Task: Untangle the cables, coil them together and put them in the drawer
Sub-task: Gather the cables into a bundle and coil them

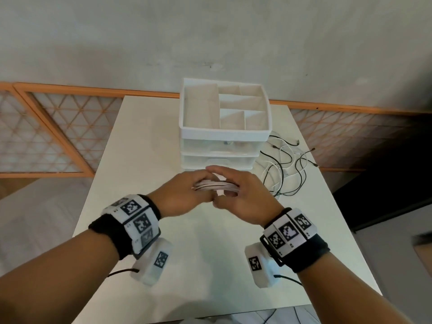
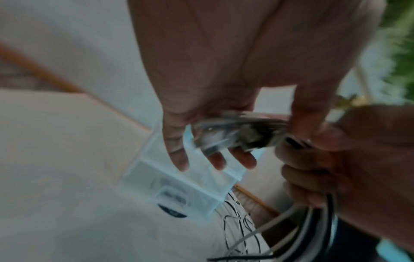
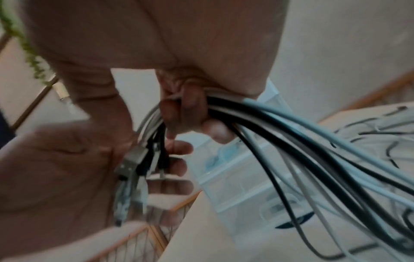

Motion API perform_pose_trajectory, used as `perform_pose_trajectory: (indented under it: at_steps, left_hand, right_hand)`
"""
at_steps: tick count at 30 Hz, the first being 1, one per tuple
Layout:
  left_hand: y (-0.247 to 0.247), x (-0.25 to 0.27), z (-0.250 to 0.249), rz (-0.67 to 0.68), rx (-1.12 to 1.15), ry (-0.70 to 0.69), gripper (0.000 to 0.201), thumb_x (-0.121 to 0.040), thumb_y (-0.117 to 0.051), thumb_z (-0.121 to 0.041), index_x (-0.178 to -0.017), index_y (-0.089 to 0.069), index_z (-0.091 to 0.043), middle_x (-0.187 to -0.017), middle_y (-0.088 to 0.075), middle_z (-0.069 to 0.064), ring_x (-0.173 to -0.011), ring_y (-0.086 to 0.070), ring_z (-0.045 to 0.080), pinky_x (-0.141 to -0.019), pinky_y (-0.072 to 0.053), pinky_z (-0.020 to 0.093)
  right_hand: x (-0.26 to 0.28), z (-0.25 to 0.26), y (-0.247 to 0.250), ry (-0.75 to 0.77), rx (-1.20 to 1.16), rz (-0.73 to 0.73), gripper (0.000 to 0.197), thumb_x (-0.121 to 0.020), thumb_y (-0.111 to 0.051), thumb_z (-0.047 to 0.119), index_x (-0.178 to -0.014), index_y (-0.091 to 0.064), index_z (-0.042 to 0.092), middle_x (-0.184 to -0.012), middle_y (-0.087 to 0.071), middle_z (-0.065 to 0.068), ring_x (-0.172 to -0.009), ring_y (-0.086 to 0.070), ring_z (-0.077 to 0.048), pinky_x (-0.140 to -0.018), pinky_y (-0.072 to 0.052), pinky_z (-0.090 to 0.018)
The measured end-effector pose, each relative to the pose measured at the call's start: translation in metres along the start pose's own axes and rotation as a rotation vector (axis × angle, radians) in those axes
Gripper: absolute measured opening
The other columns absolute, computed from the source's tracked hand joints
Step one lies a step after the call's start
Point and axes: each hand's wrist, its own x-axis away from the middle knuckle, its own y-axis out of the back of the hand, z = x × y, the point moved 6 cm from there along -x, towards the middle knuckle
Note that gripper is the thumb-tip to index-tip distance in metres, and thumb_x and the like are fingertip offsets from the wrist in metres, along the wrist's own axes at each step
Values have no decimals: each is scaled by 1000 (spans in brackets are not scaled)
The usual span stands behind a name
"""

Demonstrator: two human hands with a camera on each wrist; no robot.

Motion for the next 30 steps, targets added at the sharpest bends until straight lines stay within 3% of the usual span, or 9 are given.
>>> perform_pose_trajectory:
  at_steps: [2,4,6,8,10,13,18,24,30]
  left_hand:
    - [6,3,11,-16,374,128,41,-73,-68,-44,-110,-69,-29,-101,-73,-1,-95,-66,16,-84,-48,35]
    - [1,8,18,27,703,214,60,-79,-60,-62,-122,-66,-20,-109,-72,14,-104,-66,31,-96,-48,50]
    - [-5,8,14,73,889,236,80,-86,-43,-73,-128,-63,-9,-114,-68,23,-105,-64,37,-98,-47,53]
    - [-6,4,7,45,993,231,88,-89,-31,-75,-129,-61,-3,-117,-67,23,-104,-65,38,-98,-51,51]
    - [-2,-1,1,-72,1075,245,82,-95,-30,-67,-123,-62,3,-111,-69,23,-95,-68,39,-88,-57,48]
    - [1,-3,-2,-196,995,269,63,-101,-36,-52,-110,-64,4,-91,-70,23,-75,-69,36,-67,-61,40]
    - [-9,-6,-8,-177,850,255,59,-103,-34,-49,-93,-67,-1,-68,-59,15,-60,-52,26,-49,-46,30]
    - [-6,-5,-13,-58,782,162,69,-88,-44,-70,-101,-69,-7,-79,-61,18,-66,-56,24,-52,-51,29]
    - [-3,-5,-7,-255,614,153,43,-85,-74,-37,-92,-66,5,-67,-64,15,-55,-53,24,-46,-43,26]
  right_hand:
    - [3,-4,11,-7,-158,-84,42,-76,-74,16,-117,-72,25,-91,-76,1,-74,-67,-20,-71,-54,-32]
    - [5,-6,20,-17,-251,-144,33,-83,-77,15,-115,-74,24,-100,-77,-5,-90,-69,-33,-81,-56,-42]
    - [5,-6,23,-17,-287,-153,32,-89,-74,10,-119,-72,19,-97,-78,5,-87,-73,-16,-79,-56,-26]
    - [5,-5,22,-15,-288,-132,32,-93,-68,7,-124,-68,10,-75,-73,22,-63,-65,3,-63,-46,-8]
    - [4,-8,18,-19,-288,-104,33,-96,-63,9,-128,-66,12,-57,-62,23,-44,-50,3,-49,-38,-6]
    - [2,-4,10,15,-216,-45,33,-99,-61,16,-132,-65,22,-60,-59,15,-46,-45,-1,-49,-37,-11]
    - [1,13,1,136,-89,-12,37,-101,-56,9,-134,-63,24,-73,-65,25,-71,-59,-1,-70,-43,-9]
    - [4,10,3,135,-124,-27,44,-96,-63,4,-135,-59,23,-79,-69,12,-65,-61,0,-64,-42,-6]
    - [6,5,4,50,-207,3,63,-87,-77,20,-142,-47,25,-90,-75,-5,-65,-64,-1,-62,-45,-11]
